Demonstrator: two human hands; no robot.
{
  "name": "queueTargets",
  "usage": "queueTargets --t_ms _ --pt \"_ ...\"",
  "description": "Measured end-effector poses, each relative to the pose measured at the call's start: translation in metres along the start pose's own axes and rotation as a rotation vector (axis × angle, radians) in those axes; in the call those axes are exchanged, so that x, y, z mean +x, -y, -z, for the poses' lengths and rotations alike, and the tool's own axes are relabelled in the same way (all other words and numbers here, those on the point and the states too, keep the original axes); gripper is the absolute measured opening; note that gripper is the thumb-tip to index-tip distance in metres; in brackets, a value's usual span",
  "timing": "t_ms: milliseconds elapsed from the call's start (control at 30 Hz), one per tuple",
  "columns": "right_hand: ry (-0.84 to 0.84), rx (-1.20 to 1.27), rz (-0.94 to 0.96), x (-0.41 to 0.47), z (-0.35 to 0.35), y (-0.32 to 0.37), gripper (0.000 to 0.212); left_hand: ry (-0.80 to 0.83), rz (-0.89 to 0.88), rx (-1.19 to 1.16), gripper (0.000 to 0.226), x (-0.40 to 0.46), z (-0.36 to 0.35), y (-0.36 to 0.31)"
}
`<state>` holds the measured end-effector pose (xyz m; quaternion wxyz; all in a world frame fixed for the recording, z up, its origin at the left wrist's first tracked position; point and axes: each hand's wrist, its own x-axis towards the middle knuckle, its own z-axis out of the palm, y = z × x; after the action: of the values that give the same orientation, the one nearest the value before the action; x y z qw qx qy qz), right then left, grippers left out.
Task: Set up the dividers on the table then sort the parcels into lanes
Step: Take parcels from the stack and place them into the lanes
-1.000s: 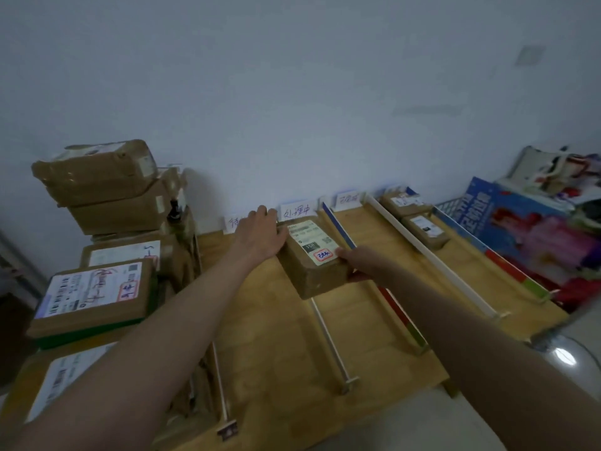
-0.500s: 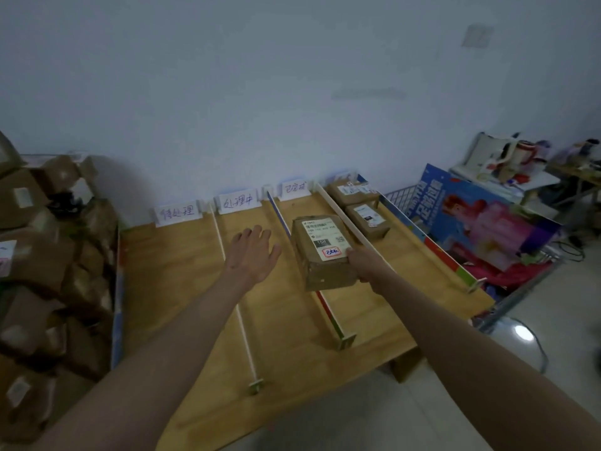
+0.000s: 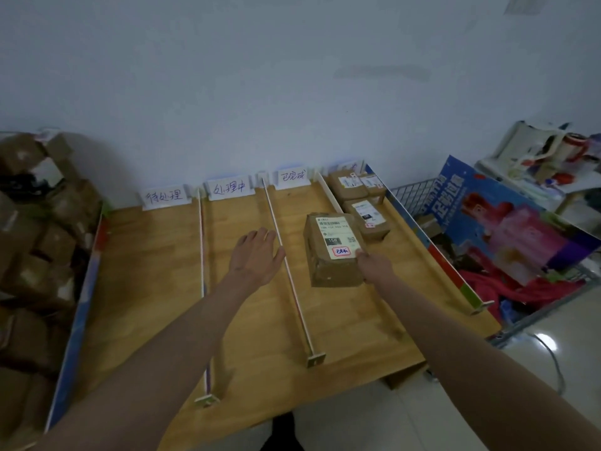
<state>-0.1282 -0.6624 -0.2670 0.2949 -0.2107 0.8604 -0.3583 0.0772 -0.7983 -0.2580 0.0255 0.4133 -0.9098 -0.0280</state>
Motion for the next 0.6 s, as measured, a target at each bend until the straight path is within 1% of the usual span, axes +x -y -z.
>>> queueTargets --t_ms 200,300,367,600 --pt "0.075 -0.011 0.021 0.078 -0.02 0.024 0.044 0.015 0.057 -0.031 0.05 0.069 -0.022 0.015" --pt "0.088 -0.03 0.015 0.129 -0.04 0.041 0.045 0.022 0.097 -0.057 0.05 0.112 -0.036 0.028" --pt "0.092 -0.086 0.019 0.166 -0.057 0.054 0.049 0.036 0.125 -0.07 0.05 0.141 -0.047 0.039" --pt "0.171 -0.174 0.038 0.289 -0.134 0.094 0.05 0.093 0.197 -0.051 0.054 0.229 -0.096 0.084"
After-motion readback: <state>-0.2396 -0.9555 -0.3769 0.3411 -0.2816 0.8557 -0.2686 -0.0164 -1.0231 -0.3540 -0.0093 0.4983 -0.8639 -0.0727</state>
